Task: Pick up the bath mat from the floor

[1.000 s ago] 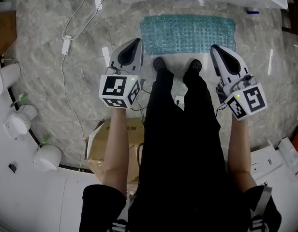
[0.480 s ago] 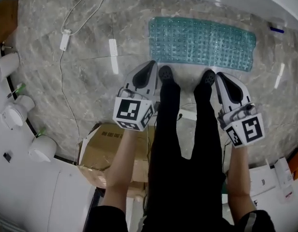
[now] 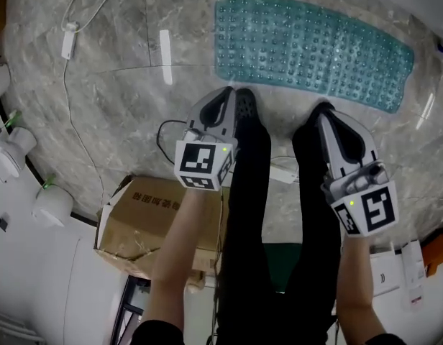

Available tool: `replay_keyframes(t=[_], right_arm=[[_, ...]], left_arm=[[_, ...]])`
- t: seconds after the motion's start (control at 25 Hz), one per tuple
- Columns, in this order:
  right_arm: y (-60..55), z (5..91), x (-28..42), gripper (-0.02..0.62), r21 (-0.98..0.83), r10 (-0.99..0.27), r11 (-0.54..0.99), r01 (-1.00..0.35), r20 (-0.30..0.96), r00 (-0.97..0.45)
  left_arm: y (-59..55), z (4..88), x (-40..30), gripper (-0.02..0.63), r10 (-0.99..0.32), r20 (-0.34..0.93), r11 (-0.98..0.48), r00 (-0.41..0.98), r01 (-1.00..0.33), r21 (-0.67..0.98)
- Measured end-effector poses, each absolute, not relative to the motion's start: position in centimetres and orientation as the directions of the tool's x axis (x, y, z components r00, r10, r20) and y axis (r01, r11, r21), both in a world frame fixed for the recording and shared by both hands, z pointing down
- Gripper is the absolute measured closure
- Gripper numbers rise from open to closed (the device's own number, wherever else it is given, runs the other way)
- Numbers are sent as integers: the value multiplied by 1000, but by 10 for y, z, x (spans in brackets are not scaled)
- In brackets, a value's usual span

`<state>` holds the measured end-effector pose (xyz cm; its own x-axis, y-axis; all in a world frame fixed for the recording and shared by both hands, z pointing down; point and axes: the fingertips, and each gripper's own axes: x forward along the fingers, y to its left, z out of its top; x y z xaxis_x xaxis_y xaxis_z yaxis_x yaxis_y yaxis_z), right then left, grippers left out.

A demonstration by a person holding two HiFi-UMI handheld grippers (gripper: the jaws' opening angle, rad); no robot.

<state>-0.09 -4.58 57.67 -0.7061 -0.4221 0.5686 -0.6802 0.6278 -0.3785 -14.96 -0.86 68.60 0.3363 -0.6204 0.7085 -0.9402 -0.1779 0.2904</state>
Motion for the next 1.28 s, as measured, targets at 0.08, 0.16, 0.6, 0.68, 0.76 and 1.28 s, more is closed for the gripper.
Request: replay_keyframes(t=[0.08, 0.16, 0.6, 0.68, 0.76, 1.28], right_arm=[[-44, 612, 1, 583, -395, -411, 617, -681, 577, -706], [-39, 646, 2, 582, -410, -405, 601, -687, 584, -703], [-20, 761, -4, 583, -480, -364, 560, -675, 589, -721], [-22, 771, -3, 583, -486, -359, 558, -673, 590, -723], [-25, 780, -3, 583, -498, -360, 543, -676, 589, -724], [-24, 821, -30, 581, -541, -304, 551, -635, 578, -757]], left_arm=[[-12, 736, -152, 597, -599, 742, -175, 301, -954, 245], [-18, 781, -155, 597, -588, 757, -173, 285, -959, 226], [-48, 978, -189, 597, -454, 858, -102, 241, -971, 218], [-49, 1003, -196, 597, -427, 874, -82, 230, -973, 216], [-50, 1024, -204, 597, -405, 890, -54, 211, -977, 207], [-68, 1096, -226, 502, -402, 906, 36, 132, -987, 159]])
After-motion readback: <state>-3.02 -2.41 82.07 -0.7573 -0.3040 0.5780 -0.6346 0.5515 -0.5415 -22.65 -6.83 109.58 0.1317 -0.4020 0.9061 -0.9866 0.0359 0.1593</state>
